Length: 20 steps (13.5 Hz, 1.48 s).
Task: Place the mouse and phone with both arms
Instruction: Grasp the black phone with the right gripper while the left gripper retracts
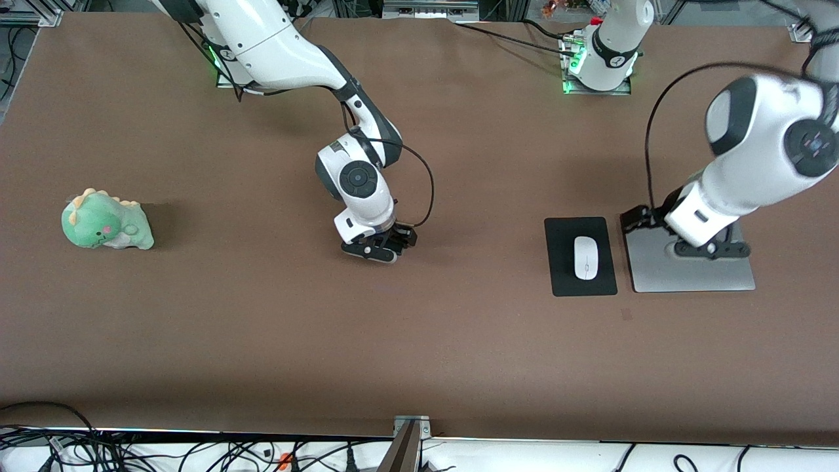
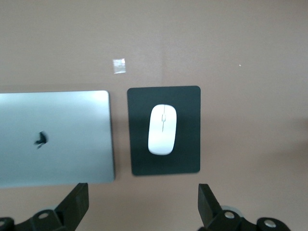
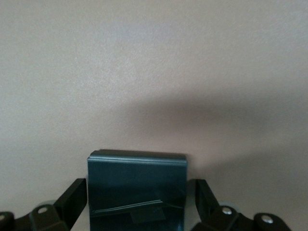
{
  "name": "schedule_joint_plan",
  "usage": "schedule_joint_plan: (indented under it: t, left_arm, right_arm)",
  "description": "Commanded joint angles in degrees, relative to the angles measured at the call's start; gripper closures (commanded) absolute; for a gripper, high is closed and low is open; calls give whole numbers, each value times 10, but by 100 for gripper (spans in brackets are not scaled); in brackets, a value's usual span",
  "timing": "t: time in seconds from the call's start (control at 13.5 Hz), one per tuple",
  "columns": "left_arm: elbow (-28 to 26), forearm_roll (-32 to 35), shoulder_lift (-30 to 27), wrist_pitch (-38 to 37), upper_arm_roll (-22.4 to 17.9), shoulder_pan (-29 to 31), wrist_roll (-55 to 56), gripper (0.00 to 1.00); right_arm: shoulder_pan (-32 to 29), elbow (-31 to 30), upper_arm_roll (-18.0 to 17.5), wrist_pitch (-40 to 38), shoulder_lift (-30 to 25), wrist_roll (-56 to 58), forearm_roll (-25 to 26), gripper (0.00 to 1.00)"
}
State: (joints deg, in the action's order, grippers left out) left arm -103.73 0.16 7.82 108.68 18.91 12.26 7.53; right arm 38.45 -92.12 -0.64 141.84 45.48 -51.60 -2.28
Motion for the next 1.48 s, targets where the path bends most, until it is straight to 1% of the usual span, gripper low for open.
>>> schedule_joint_plan:
  t: [0.0,0.07,0.15,0.22,0.3,0.37,0.44,0.52,0.67,0.81,0.96,1.11,1.19,1.26,1.33,1.41]
  left_arm:
    - [-2,-8,-58,-47,2,8,-1,0]
    - [3,-8,-69,-64,-1,8,-4,0]
    - [34,-5,-70,-88,-1,8,2,0]
    - [81,-5,-63,-135,-1,8,5,0]
    - [124,-2,-53,-162,-7,13,4,0]
    - [153,-1,-50,-171,-12,24,0,0]
    - [168,-9,-49,-172,-12,36,0,0]
    - [172,-6,-49,-173,-7,36,1,0]
    - [171,-2,-52,-185,9,32,6,0]
    - [172,-1,-54,-189,20,32,6,0]
    - [172,-1,-54,-190,20,32,6,0]
    - [172,-2,-55,-190,22,32,6,0]
    - [172,-2,-54,-196,22,31,6,0]
    - [172,-2,-55,-203,15,28,6,0]
    - [172,-2,-56,-208,2,9,7,0]
    - [172,-2,-58,-211,-33,-25,11,0]
  right_arm:
    - [13,22,8,-4,17,-21,11,0]
    - [14,22,8,-4,17,-21,11,0]
    - [14,23,8,-4,17,-20,11,0]
    - [14,23,8,-12,17,-19,11,7]
    - [14,23,8,-21,16,-18,11,18]
    - [14,23,8,-24,16,-18,11,28]
    - [13,23,8,-25,16,-18,11,29]
    - [12,24,8,-31,15,-15,10,30]
    - [6,51,8,-74,14,-11,10,43]
    - [-14,87,8,-144,12,19,11,50]
    - [-35,105,8,-183,7,76,9,53]
    - [-65,106,7,-194,-1,145,6,53]
    - [-83,103,8,-198,-8,200,4,53]
    - [-100,101,8,-212,-13,236,3,53]
    - [-115,99,8,-226,-18,260,3,53]
    - [-130,84,8,-228,-32,281,3,54]
